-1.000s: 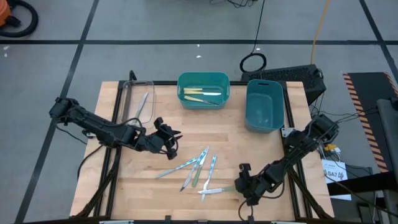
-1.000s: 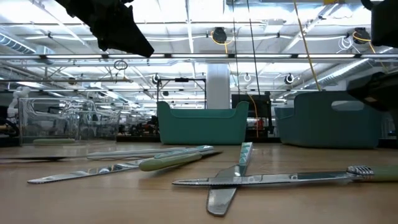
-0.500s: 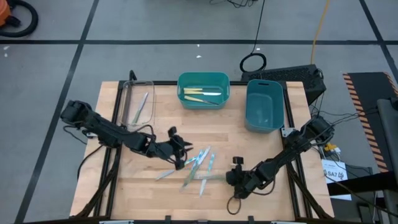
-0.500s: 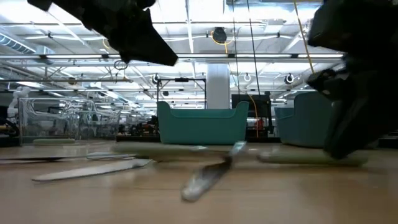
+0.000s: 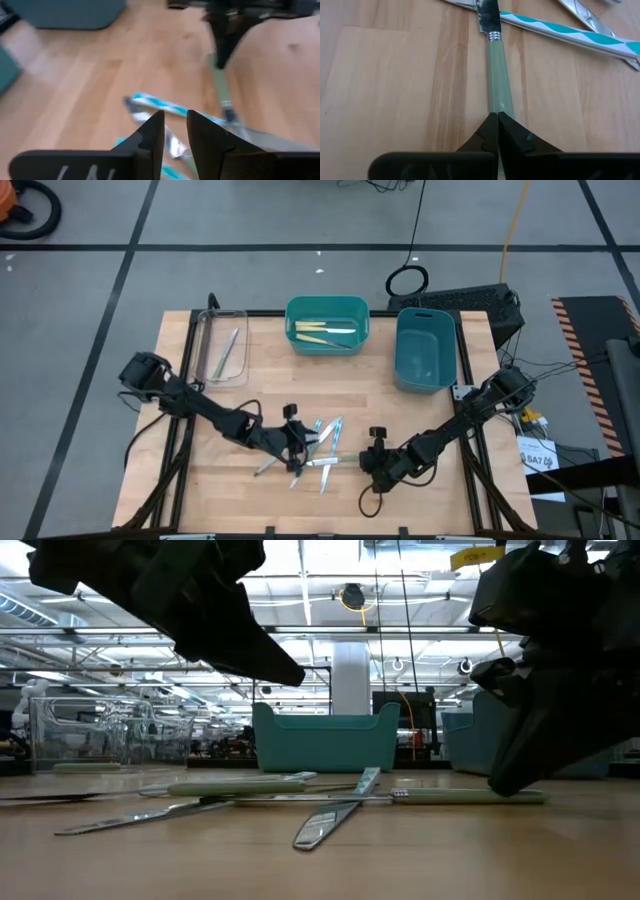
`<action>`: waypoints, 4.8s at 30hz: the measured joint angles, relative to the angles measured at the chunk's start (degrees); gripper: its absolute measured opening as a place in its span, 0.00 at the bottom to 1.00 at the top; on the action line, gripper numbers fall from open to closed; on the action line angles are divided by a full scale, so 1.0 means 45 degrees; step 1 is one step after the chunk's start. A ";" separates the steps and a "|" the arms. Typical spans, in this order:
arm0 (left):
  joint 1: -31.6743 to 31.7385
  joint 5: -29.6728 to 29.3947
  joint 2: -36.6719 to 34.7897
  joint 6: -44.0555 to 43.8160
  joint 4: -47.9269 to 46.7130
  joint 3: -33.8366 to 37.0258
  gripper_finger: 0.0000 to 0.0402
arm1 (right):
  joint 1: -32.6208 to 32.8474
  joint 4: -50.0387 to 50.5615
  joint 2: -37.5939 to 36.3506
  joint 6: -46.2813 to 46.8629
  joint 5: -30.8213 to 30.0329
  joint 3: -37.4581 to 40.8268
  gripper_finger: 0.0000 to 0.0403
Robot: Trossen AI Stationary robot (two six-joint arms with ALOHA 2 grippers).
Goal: Sort silverware by color (type)
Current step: Put the right green knife into the transparent bin
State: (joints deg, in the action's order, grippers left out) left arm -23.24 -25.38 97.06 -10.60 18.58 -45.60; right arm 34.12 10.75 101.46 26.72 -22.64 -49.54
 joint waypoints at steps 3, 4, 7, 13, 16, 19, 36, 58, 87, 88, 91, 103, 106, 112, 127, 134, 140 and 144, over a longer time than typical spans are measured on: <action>-0.0203 0.0394 0.0335 0.0020 0.0649 0.0000 0.29 | -0.0011 -0.0064 0.0002 0.0000 -0.0013 0.0000 0.00; -0.0289 0.0402 0.0463 0.0109 0.0868 0.0000 0.32 | -0.0012 -0.0083 0.0002 0.0000 -0.0009 0.0000 0.00; -0.0521 0.0410 0.0896 0.0382 0.1482 -0.0023 0.40 | -0.0012 -0.0186 0.0002 0.0000 -0.0010 0.0000 0.00; -0.0724 0.0446 0.2262 0.0740 0.1145 -0.1087 0.49 | -0.0012 -0.0584 -0.0003 0.0000 -0.0013 0.0006 0.00; -0.0750 0.0478 0.2904 0.0869 -0.0785 -0.2107 0.49 | -0.0012 -0.0623 -0.0003 0.0000 -0.0013 0.0005 0.00; -0.0717 0.0662 0.3487 0.0496 -0.3248 -0.3340 0.49 | 0.0009 -0.0623 -0.0001 0.0000 -0.0013 0.0005 0.00; -0.0303 0.2782 0.4444 -0.1363 -0.6629 -0.5751 0.49 | 0.0108 -0.0623 0.0007 0.0095 0.0017 0.0005 0.00; -0.0366 0.2923 0.4323 -0.1581 -0.6649 -0.5770 0.49 | -0.0100 -0.0706 0.0131 0.0452 -0.0489 -0.0641 0.47; -0.0778 0.1875 0.4549 -0.1238 -0.9515 -0.7888 0.49 | -0.0400 -0.0280 0.0760 0.1218 0.0665 -0.0104 0.10; -0.0729 0.1869 0.4604 -0.1218 -0.9493 -0.7888 0.49 | -0.0400 -0.0296 0.0760 0.1219 0.0679 -0.0097 0.10; -0.0607 0.1859 0.4789 -0.1100 -0.9620 -0.7888 0.49 | -0.0400 -0.0303 0.0760 0.1224 0.0682 -0.0097 0.10; -0.0502 0.0770 0.5071 -0.1081 -1.0278 -0.7888 0.47 | -0.0400 -0.0375 0.0760 0.1238 0.0759 -0.0078 0.10; -0.0478 0.0766 0.5248 -0.1100 -1.0651 -0.7888 0.40 | -0.0400 -0.0403 0.0760 0.1248 0.0773 -0.0078 0.10; -0.0483 0.0907 0.5372 -0.0880 -1.0673 -0.7912 0.24 | -0.0429 -0.0589 0.0760 0.1244 0.1049 -0.0068 0.10; -0.0068 0.0589 0.5401 0.0488 -1.0564 -0.7919 0.02 | -0.0295 -0.0408 -0.0528 0.0816 0.0571 -0.0010 0.14; 0.0017 0.0790 0.4929 0.0289 -1.0999 -0.7845 0.01 | 0.0259 0.0134 -0.1132 0.0587 -0.0558 -0.0015 0.35; 0.0013 0.0873 0.4281 0.0192 -1.1168 -0.7844 0.01 | 0.0604 0.0620 -0.2021 0.0575 -0.1642 -0.0036 0.47; 0.0003 0.0952 0.3769 0.0219 -1.1205 -0.7852 0.01 | 0.0712 0.0897 -0.2579 0.0529 -0.1956 -0.0044 0.51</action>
State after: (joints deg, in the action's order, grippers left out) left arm -23.22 -21.10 114.02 -9.61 -31.84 -80.94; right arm 37.32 14.79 89.86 29.10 -31.44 -49.74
